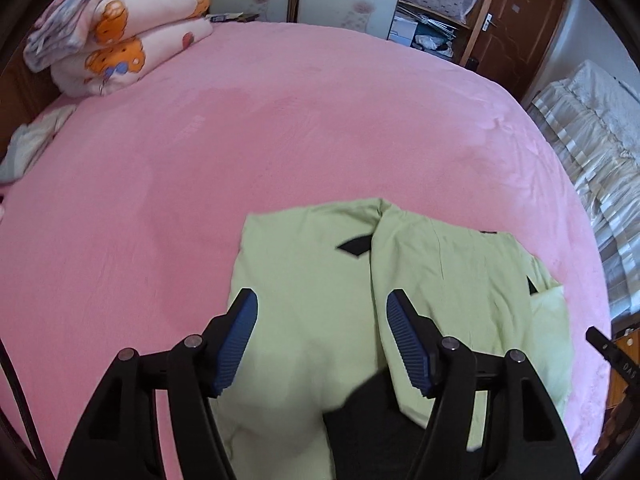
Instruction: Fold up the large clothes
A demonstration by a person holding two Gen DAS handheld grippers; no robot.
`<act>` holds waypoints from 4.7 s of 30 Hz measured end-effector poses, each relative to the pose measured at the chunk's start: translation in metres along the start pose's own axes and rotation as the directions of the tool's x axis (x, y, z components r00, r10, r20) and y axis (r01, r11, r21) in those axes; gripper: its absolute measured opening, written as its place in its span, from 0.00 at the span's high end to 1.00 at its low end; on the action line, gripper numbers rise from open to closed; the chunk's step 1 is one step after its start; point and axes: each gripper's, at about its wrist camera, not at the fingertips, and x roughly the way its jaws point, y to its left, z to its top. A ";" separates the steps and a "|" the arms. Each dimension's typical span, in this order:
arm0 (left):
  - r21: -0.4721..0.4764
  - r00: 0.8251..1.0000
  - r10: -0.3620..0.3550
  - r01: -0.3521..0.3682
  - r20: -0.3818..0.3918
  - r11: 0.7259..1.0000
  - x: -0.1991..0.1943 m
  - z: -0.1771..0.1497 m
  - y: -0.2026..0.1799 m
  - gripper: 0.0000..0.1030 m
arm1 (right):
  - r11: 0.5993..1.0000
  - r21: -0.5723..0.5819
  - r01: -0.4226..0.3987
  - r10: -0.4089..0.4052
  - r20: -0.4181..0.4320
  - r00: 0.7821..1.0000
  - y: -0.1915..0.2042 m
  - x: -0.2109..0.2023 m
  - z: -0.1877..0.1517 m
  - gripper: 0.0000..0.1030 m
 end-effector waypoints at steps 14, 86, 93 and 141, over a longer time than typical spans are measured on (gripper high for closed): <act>0.110 0.999 0.021 -0.016 -0.045 0.994 -0.102 -0.086 0.051 0.36 | 0.998 0.061 -0.023 0.024 -0.012 1.000 0.036 -0.081 -0.105 0.53; -0.364 0.872 -0.142 -0.045 -0.469 0.930 -0.067 -0.340 0.217 0.55 | 0.969 0.238 0.062 0.028 -0.359 0.933 -0.186 -0.089 -0.338 0.51; -0.324 0.916 -0.050 -0.089 -0.399 0.942 -0.091 -0.339 0.198 0.78 | 0.970 0.218 0.103 -0.013 -0.379 0.925 -0.187 -0.095 -0.340 0.80; -0.269 0.999 0.016 -0.024 -0.032 0.963 -0.267 -0.105 0.079 0.85 | 0.979 0.165 -0.123 0.148 -0.148 0.978 -0.146 -0.203 -0.140 0.99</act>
